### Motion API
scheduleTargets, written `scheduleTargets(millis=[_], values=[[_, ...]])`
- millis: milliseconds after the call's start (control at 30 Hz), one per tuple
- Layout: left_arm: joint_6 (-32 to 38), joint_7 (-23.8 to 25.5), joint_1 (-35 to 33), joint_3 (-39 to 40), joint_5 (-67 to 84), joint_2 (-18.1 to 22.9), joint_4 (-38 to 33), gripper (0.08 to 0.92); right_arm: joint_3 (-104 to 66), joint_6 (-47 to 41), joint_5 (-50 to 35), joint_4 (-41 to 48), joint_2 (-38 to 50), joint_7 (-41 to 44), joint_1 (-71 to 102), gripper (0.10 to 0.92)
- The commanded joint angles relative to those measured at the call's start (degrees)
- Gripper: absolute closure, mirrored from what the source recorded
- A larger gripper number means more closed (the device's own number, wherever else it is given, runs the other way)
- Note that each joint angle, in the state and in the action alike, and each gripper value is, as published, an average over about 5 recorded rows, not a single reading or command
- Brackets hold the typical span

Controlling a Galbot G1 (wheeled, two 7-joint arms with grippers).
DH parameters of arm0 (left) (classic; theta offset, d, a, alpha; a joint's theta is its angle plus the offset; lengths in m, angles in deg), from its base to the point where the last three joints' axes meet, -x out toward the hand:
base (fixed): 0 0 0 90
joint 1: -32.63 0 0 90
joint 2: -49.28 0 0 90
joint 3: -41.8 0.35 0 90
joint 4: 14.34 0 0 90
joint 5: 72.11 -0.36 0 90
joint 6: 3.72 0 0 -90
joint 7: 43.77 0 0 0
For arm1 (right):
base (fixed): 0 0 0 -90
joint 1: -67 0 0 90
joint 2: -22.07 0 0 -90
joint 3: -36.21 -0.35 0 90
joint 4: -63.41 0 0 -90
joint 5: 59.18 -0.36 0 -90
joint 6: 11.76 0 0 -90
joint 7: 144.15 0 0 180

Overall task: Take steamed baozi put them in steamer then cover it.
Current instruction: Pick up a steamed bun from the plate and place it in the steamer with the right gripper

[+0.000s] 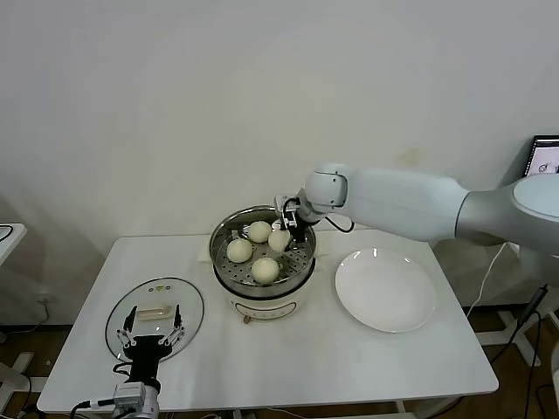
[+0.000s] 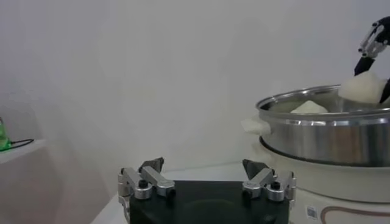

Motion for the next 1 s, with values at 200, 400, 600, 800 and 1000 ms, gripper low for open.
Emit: scheduleTargets(millis=[200,400,600,800,1000], values=[[0.1,0.0,0.0,-0.2,0.2,-0.1,0.1,0.177,0.5,0.0,1.2,2.0,-1.2,0.6,1.7,0.491],[0.2,0.1,-0.2,-0.4,0.4,-0.1,0.0,0.177,0.2,0.3,2.5,3.0,-1.8,1.1,2.2,0.491],[0.3,0.1,-0.3,-0.6,0.5,-0.2,0.0,0.177,0.1,0.4,3.2,3.5,-1.9,1.5,2.3,0.491],[0.3,0.1,-0.2,-0.6,0.6,-0.2,0.1,0.177,-0.1,0.6,4.0,3.8,-1.8,1.7,2.8,0.491],[0.3,0.1,-0.3,-0.7,0.6,-0.2,0.1,0.177,-0.6,0.6,4.4,3.6,-1.5,1.8,3.1,0.447]])
